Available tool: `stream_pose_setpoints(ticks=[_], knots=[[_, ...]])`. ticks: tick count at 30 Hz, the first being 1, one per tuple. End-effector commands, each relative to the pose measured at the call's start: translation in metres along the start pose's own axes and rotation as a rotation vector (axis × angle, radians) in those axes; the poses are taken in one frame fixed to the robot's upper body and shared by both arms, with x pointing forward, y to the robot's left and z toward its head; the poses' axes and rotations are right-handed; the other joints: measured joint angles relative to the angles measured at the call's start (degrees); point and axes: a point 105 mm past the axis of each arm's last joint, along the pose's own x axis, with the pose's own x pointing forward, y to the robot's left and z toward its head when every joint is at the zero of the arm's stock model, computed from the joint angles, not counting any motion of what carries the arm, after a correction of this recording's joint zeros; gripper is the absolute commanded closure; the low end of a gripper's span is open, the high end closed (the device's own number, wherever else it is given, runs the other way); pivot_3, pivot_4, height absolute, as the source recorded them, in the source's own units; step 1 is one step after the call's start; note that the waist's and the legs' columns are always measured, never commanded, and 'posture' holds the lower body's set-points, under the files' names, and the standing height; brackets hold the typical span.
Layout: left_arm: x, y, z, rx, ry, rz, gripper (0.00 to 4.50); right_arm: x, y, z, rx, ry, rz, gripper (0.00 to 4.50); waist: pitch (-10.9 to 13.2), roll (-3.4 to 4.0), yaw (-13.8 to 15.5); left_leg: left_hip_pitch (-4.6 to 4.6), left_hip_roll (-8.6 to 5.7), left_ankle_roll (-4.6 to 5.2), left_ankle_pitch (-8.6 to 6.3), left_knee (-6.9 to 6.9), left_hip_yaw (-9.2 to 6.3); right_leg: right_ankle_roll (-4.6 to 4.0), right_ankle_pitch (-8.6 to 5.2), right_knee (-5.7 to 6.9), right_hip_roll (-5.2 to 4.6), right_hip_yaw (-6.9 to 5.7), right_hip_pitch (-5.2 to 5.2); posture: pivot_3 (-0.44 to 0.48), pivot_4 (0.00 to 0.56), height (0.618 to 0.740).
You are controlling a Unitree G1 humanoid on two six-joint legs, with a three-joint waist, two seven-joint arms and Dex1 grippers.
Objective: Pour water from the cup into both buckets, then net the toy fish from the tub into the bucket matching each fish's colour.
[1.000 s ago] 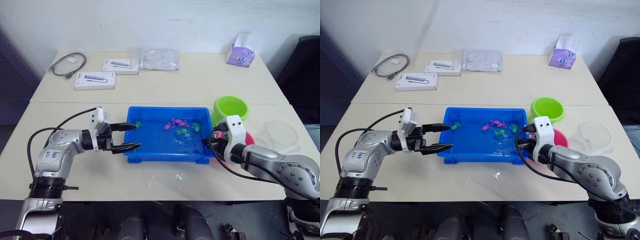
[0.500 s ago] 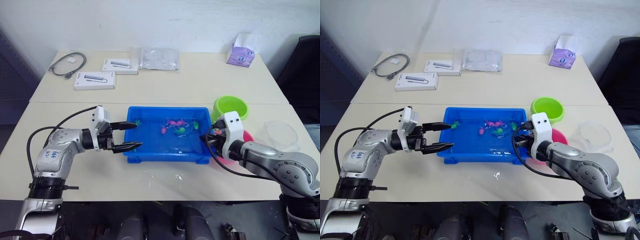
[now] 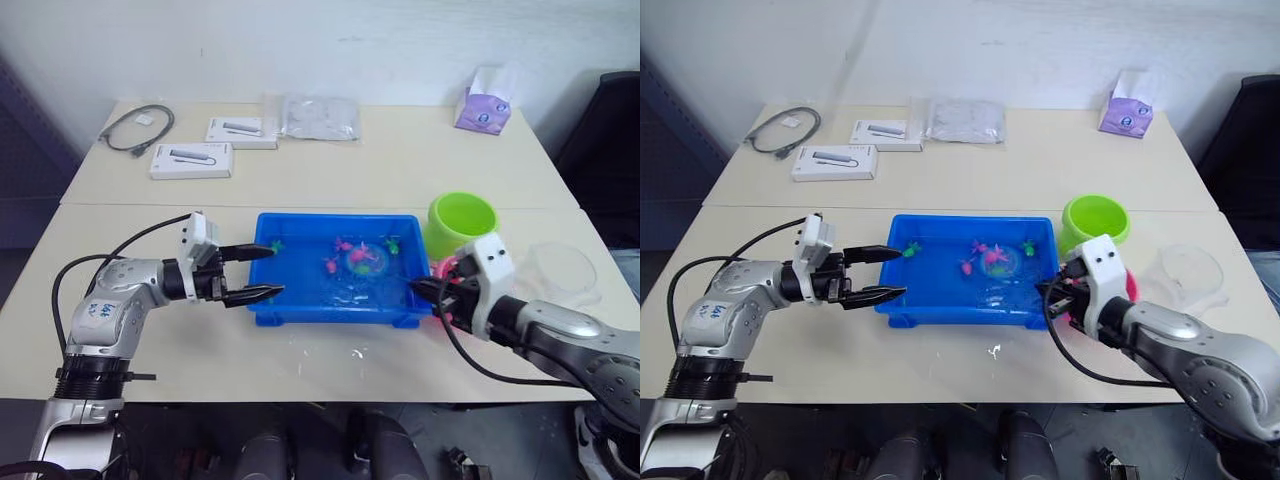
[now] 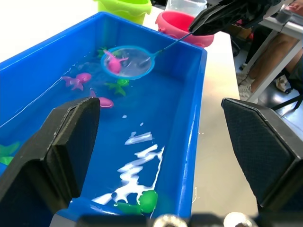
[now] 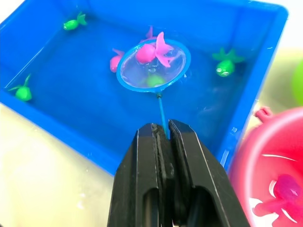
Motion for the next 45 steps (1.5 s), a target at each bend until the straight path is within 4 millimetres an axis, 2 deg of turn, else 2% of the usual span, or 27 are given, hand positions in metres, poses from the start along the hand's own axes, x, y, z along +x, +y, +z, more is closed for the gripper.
stream_pose_setpoints(ticks=[1, 5, 8, 15, 19, 22, 26, 30, 34, 36, 40, 43, 45], knots=[[-0.001, -0.004, 0.021, 0.056, -0.049, -0.037, 0.08, -0.021, 0.01, 0.023, -0.063, -0.135, 0.045, 4.5, 0.0, 0.0, 0.0, -0.01, -0.01, 0.0, 0.0, 0.0, 0.01, 0.02, 0.01, 0.0, 0.07, 0.02, 0.0, 0.0, 0.15, 0.74], [0.004, 0.0, 0.028, 0.068, -0.046, -0.082, 0.08, -0.042, 0.01, 0.023, -0.067, -0.239, 0.042, 4.5, 0.0, 0.0, 0.7, 0.04, 0.01, -0.01, -0.01, 0.0, 0.01, 0.02, 0.01, -0.01, 0.27, 0.05, 0.02, 0.0, 0.15, 0.74], [0.012, 0.003, 0.033, 0.087, -0.038, -0.137, 0.08, -0.062, 0.003, 0.014, -0.099, -0.26, -0.038, 4.5, 0.0, 0.0, 1.3, 0.04, -0.04, -0.01, -0.01, 0.04, 0.03, 0.03, 0.01, -0.02, 0.33, 0.11, 0.01, 0.0, 0.15, 0.74], [0.033, -0.006, 0.041, 0.103, -0.046, -0.268, 0.08, -0.112, -0.023, -0.01, -0.173, -0.229, -0.247, 4.5, 0.0, 0.0, 1.1, 0.07, -0.1, 0.07, -0.03, 0.03, 0.17, 0.15, 0.08, -0.02, 0.42, 0.28, 0.02, 0.0, 0.15, 0.74], [0.037, -0.008, 0.038, 0.096, -0.042, -0.292, 0.08, -0.127, -0.035, -0.02, -0.256, -0.211, -0.352, 4.5, 0.0, 0.0, 0.7, 0.18, -0.06, 0.05, -0.03, 0.03, 0.25, 0.14, 0.08, -0.02, 0.51, 0.42, 0.02, 0.0, 0.15, 0.74], [0.037, -0.007, 0.034, 0.094, -0.032, -0.299, 0.08, -0.131, -0.041, -0.023, -0.369, -0.208, -0.406, 4.5, 0.0, 0.0, 0.7, 0.26, -0.06, 0.04, -0.03, 0.04, 0.31, 0.09, 0.05, -0.05, 0.51, 0.52, 0.02, 0.0, 0.15, 0.74], [0.038, -0.007, 0.032, 0.094, -0.027, -0.298, 0.08, -0.13, -0.052, -0.038, -0.574, -0.125, -0.477, 4.5, 0.0, 0.01, 0.8, 0.29, -0.08, 0.02, -0.02, 0.05, 0.31, 0.07, 0.04, -0.01, 0.51, 0.56, 0.02, 0.0, 0.15, 0.74], [0.036, -0.006, 0.03, 0.091, -0.027, -0.284, 0.08, -0.135, -0.063, -0.043, -0.689, -0.111, -0.554, 4.5, 0.0, 0.01, 0.8, 0.29, -0.09, 0.01, -0.01, 0.05, 0.32, 0.07, 0.04, 0.0, 0.49, 0.57, 0.01, 0.0, 0.15, 0.74], [0.034, -0.004, 0.028, 0.091, -0.031, -0.257, 0.08, -0.135, -0.062, -0.036, -0.971, -0.107, -0.577, 4.5, 0.0, 0.02, 0.8, 0.3, -0.1, 0.0, 0.0, 0.09, 0.33, 0.07, 0.04, 0.04, 0.47, 0.58, 0.02, 0.0, 0.15, 0.74], [0.033, -0.002, 0.025, 0.106, -0.03, -0.23, 0.08, -0.134, -0.061, -0.04, -1.107, -0.092, -0.561, 4.5, 0.0, 0.02, 0.7, 0.33, -0.1, -0.01, 0.0, 0.08, 0.34, 0.05, 0.03, 0.06, 0.48, 0.61, 0.02, 0.0, 0.15, 0.74], [0.031, -0.001, 0.02, 0.108, -0.029, -0.211, 0.08, -0.13, -0.063, -0.046, -1.281, -0.061, -0.553, 4.5, 0.0, 0.02, 0.6, 0.4, -0.09, -0.04, 0.02, 0.06, 0.4, 0.04, 0.02, 0.08, 0.48, 0.66, 0.02, 0.0, 0.15, 0.74], [0.03, -0.001, 0.019, 0.108, -0.033, -0.199, 0.08, -0.127, -0.063, -0.046, -1.348, -0.063, -0.542, 4.5, 0.0, 0.01, 0.6, 0.44, -0.08, -0.07, 0.03, 0.08, 0.43, 0.03, 0.01, 0.12, 0.47, 0.7, 0.03, 0.0, 0.15, 0.74], [0.028, 0.002, 0.019, 0.119, -0.043, -0.171, 0.08, -0.122, -0.06, -0.044, -1.484, -0.038, -0.514, 4.5, 0.0, 0.01, 0.5, 0.52, -0.08, -0.08, 0.04, 0.07, 0.46, 0.02, 0.0, 0.17, 0.47, 0.74, 0.06, 0.0, 0.15, 0.74]])
